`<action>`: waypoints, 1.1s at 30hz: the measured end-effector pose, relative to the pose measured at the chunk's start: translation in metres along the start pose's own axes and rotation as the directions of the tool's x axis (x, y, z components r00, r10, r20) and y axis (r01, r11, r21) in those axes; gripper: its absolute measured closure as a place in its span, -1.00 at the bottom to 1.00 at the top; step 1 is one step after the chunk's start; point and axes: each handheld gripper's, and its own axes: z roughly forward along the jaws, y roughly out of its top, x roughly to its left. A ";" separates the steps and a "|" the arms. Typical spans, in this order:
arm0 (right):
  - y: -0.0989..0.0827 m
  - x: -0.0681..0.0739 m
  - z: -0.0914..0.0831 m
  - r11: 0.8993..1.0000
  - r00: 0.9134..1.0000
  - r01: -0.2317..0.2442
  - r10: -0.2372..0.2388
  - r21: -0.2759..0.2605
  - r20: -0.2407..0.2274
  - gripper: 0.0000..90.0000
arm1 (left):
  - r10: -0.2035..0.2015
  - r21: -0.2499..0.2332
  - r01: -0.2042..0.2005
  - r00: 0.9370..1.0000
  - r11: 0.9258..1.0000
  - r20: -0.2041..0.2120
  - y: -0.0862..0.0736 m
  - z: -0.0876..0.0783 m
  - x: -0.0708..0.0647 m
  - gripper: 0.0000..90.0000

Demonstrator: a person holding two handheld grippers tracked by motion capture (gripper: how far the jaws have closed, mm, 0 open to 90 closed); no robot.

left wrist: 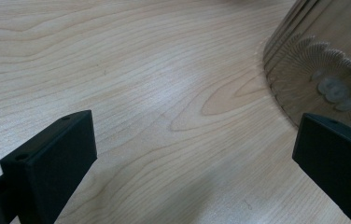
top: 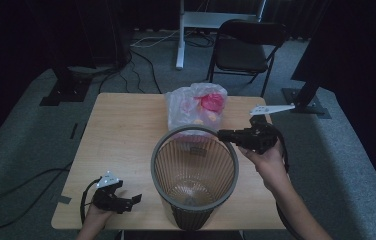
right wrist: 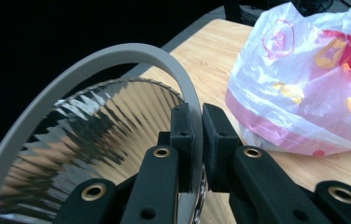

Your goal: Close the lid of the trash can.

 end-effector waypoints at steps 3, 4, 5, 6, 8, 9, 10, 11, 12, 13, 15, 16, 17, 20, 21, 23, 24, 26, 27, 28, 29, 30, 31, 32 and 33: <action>-0.001 -0.005 0.004 1.000 1.000 -0.018 0.018 0.006 -0.019 0.87 | -0.001 0.000 0.001 1.000 1.000 0.002 0.000 0.000 0.000 -1.00; -0.002 -0.007 0.005 1.000 0.999 -0.028 0.028 0.008 -0.031 0.87 | -0.001 0.000 0.001 1.000 1.000 0.002 0.000 0.000 0.000 -1.00; -0.002 -0.007 0.005 0.999 0.999 -0.035 0.036 0.015 -0.037 0.87 | -0.001 0.001 0.001 1.000 1.000 0.002 0.000 0.000 0.000 -1.00; -0.002 -0.007 0.006 0.999 0.999 -0.033 0.034 0.022 -0.031 0.87 | 0.000 0.002 0.000 1.000 1.000 0.001 0.000 0.000 0.000 -1.00; -0.003 -0.006 0.006 0.999 1.000 -0.024 0.025 0.028 -0.016 0.87 | 0.004 0.004 -0.004 1.000 1.000 0.000 0.000 0.001 0.000 -1.00; -0.002 -0.005 0.005 0.999 1.000 -0.018 0.018 0.033 -0.006 0.86 | 0.005 0.004 -0.005 1.000 1.000 0.001 0.000 0.001 -0.001 -1.00; -0.002 -0.004 0.005 0.999 1.000 -0.010 0.010 0.032 0.002 0.86 | 0.004 0.004 -0.004 1.000 1.000 0.000 0.000 0.001 -0.001 -1.00; -0.002 -0.003 0.005 0.999 1.000 -0.005 0.005 0.036 0.006 0.86 | 0.005 0.003 -0.005 1.000 1.000 0.000 0.000 0.001 -0.001 -1.00; -0.002 -0.003 0.005 0.999 1.000 -0.005 0.004 0.036 0.005 0.86 | 0.005 0.004 -0.005 1.000 1.000 0.001 0.000 0.001 -0.001 -1.00; -0.002 -0.003 0.005 0.999 1.000 -0.003 0.003 0.036 0.002 0.86 | 0.006 0.004 -0.006 1.000 1.000 0.001 0.000 0.001 0.000 -1.00; -0.002 -0.004 0.005 0.999 1.000 0.008 -0.008 0.036 -0.004 0.84 | 0.006 0.006 -0.006 1.000 1.000 0.001 0.000 0.001 0.000 -1.00; -0.002 -0.005 0.005 1.000 1.000 0.006 -0.006 0.026 -0.011 0.76 | 0.004 0.004 -0.004 1.000 1.000 0.000 0.000 0.001 0.000 -1.00; -0.002 -0.005 0.005 1.000 1.000 0.004 -0.003 0.016 -0.025 0.61 | 0.003 0.004 -0.003 1.000 1.000 0.000 0.000 0.001 0.000 -1.00; -0.002 -0.004 0.006 0.999 0.999 0.013 -0.011 0.034 -0.033 0.50 | 0.005 0.007 -0.005 1.000 1.000 0.000 0.000 0.001 -0.001 -1.00; -0.002 -0.003 0.007 0.999 0.999 0.016 -0.015 0.031 -0.040 0.41 | 0.005 0.008 -0.005 1.000 1.000 0.000 0.000 0.001 -0.001 -1.00; -0.001 -0.002 0.008 0.999 0.999 0.019 -0.018 0.038 -0.034 0.34 | 0.003 0.007 -0.003 1.000 1.000 0.001 0.000 0.001 -0.001 -1.00; 0.000 -0.001 0.009 0.999 0.999 0.027 -0.026 0.041 -0.027 0.46 | 0.003 0.006 -0.003 1.000 1.000 0.002 0.000 0.001 0.000 -1.00; 0.000 0.000 0.009 0.999 0.999 0.033 -0.032 0.042 -0.015 0.65 | 0.003 0.007 -0.003 1.000 1.000 0.002 0.000 0.001 0.000 -1.00; 0.000 -0.001 0.008 0.999 1.000 0.028 -0.027 0.038 -0.012 0.77 | 0.002 0.008 -0.002 1.000 1.000 0.002 0.000 0.001 -0.001 -1.00; 0.000 -0.003 0.006 0.999 1.000 0.020 -0.020 0.031 -0.008 0.82 | 0.006 0.010 -0.006 1.000 1.000 0.001 0.000 0.001 -0.001 -1.00; 0.000 -0.004 0.005 0.999 1.000 0.016 -0.016 0.029 -0.007 0.82 | 0.007 0.011 -0.007 1.000 1.000 0.001 0.000 0.001 -0.001 -1.00; 0.001 -0.005 0.004 0.999 1.000 0.016 -0.016 0.038 -0.006 0.82 | 0.008 0.012 -0.008 1.000 1.000 0.001 0.000 0.001 -0.001 -1.00; 0.001 -0.006 0.003 0.999 1.000 0.013 -0.013 0.039 -0.009 0.83 | 0.007 0.012 -0.007 1.000 1.000 0.001 0.000 0.001 -0.001 -1.00; 0.001 -0.005 0.003 0.999 1.000 0.015 -0.014 0.044 -0.005 0.83 | 0.005 0.010 -0.005 1.000 1.000 0.002 0.000 0.001 0.000 -1.00; 0.002 -0.004 0.003 0.998 1.000 0.025 -0.025 0.050 0.001 0.82 | 0.005 0.011 -0.005 1.000 1.000 0.001 0.000 0.001 0.000 -1.00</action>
